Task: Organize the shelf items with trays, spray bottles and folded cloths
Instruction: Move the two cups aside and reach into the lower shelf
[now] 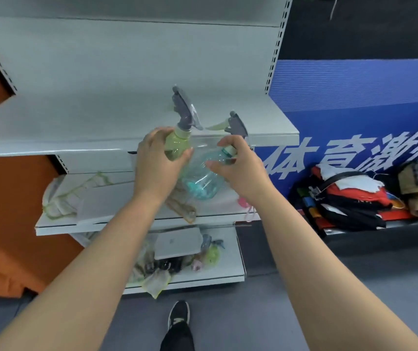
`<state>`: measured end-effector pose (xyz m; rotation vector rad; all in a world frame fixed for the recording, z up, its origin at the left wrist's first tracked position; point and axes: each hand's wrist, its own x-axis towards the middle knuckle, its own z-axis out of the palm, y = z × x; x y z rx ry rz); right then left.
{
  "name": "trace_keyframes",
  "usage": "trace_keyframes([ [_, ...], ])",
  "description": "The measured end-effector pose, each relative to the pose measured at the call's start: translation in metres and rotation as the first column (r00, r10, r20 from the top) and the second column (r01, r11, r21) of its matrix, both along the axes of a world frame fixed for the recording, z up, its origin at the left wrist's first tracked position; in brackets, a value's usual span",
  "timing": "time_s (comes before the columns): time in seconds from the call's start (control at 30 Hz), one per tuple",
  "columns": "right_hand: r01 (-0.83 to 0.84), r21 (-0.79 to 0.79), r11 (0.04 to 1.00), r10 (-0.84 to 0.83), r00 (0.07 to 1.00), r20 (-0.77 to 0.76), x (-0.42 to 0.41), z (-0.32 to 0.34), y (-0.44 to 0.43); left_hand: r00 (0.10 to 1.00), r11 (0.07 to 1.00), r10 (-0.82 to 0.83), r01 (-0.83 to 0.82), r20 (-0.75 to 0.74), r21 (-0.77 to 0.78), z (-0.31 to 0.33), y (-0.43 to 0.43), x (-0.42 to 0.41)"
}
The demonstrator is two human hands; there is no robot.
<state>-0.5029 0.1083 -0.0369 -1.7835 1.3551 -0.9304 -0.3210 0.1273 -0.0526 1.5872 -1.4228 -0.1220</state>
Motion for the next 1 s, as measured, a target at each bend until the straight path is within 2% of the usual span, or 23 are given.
trace_keyframes([
  [0.17, 0.039, -0.089, 0.995, -0.038, 0.999, 0.011, 0.01, 0.035, -0.039, 0.993, 0.998, -0.054, 0.05, -0.102, -0.048, 0.044, -0.039, 0.006],
  [0.27, 0.081, -0.156, 0.984, -0.088, 0.995, -0.039, 0.015, 0.057, -0.071, 0.987, 0.997, -0.075, 0.069, -0.141, -0.045, 0.063, -0.071, 0.013],
  [0.4, 0.137, -0.205, 0.969, -0.155, 0.985, -0.073, 0.019, 0.075, -0.117, 0.991, 0.996, -0.088, 0.088, -0.098, -0.002, 0.078, -0.127, 0.029],
  [0.67, 0.233, -0.253, 0.939, -0.28, 0.945, -0.168, 0.029, 0.065, -0.197, 0.983, 0.983, -0.139, 0.152, -0.121, 0.103, 0.076, -0.227, 0.044],
  [1.0, 0.356, -0.249, 0.901, -0.405, 0.896, -0.183, 0.041, 0.049, -0.253, 0.928, 0.945, -0.226, 0.282, -0.296, 0.163, 0.054, -0.273, 0.031],
])
